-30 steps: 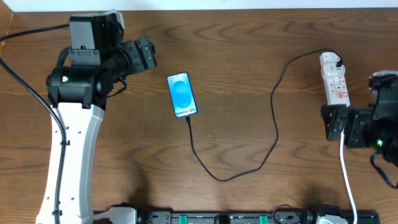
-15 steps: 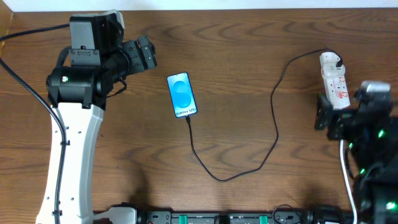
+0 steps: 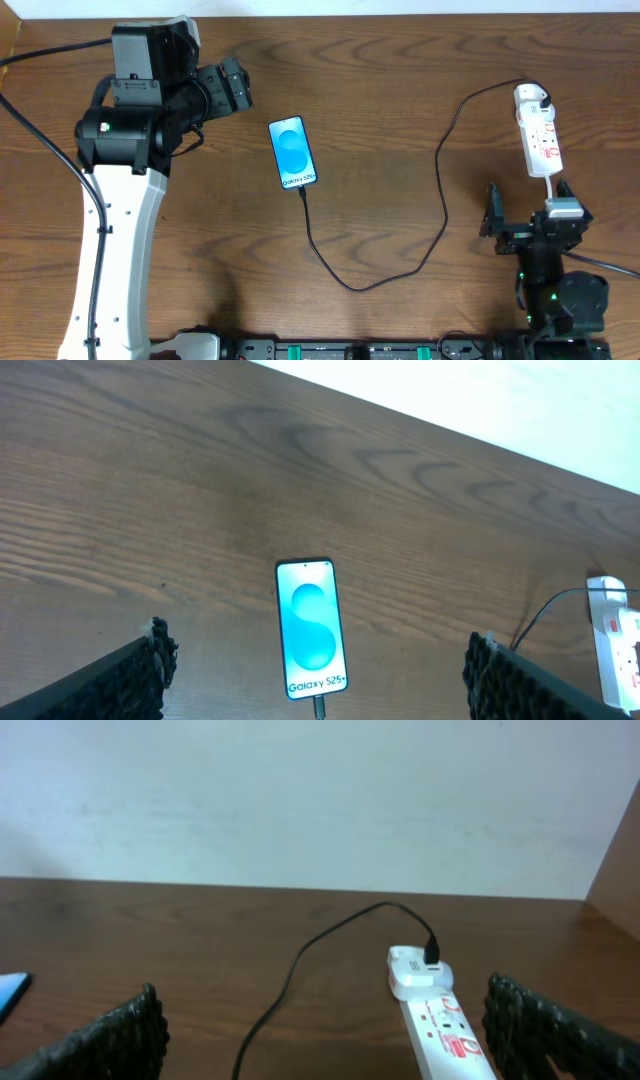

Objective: Plug charger to phone and switch on socket

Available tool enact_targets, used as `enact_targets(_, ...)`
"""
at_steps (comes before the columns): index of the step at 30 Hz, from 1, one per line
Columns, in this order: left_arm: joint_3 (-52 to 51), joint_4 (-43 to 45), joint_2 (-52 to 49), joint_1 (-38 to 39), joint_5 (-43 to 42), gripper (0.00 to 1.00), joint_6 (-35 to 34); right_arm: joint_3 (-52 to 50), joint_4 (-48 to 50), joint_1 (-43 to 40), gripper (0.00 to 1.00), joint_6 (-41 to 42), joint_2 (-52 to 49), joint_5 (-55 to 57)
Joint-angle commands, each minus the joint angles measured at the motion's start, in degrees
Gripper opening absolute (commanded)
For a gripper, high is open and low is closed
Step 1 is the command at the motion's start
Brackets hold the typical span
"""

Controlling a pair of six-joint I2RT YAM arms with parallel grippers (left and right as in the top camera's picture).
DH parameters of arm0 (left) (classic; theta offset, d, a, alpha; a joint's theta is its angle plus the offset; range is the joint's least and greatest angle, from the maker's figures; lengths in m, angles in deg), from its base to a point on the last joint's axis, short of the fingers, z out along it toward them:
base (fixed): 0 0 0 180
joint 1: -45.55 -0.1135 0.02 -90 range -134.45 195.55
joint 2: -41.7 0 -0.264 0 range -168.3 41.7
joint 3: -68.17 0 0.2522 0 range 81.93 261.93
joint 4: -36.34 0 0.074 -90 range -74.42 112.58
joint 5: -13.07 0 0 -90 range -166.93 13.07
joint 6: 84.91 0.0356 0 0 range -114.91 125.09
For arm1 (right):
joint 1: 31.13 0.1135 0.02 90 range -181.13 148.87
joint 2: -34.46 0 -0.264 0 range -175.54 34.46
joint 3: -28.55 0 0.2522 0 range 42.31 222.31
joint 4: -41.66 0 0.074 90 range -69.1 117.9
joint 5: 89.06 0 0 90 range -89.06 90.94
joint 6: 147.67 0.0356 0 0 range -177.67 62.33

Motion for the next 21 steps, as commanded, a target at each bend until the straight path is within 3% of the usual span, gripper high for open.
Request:
enact_targets(1, -0.2, -0.1, 0.7, -0.2, 0.6, 0.93, 0.5, -4.0, 2.4, 0.7, 0.99, -0.7, 2.8, 1.9)
enact_targets(7, -0.2, -0.1, 0.7, -0.2, 0.6, 0.93, 0.6, -10.8, 9.0, 0.8, 0.99, -0.7, 6.7, 1.9)
enact_targets(21, -0.2, -0.1, 0.7, -0.2, 0.6, 0.93, 0.6, -13.6, 6.4, 1.3, 0.99, -0.7, 10.8, 2.6)
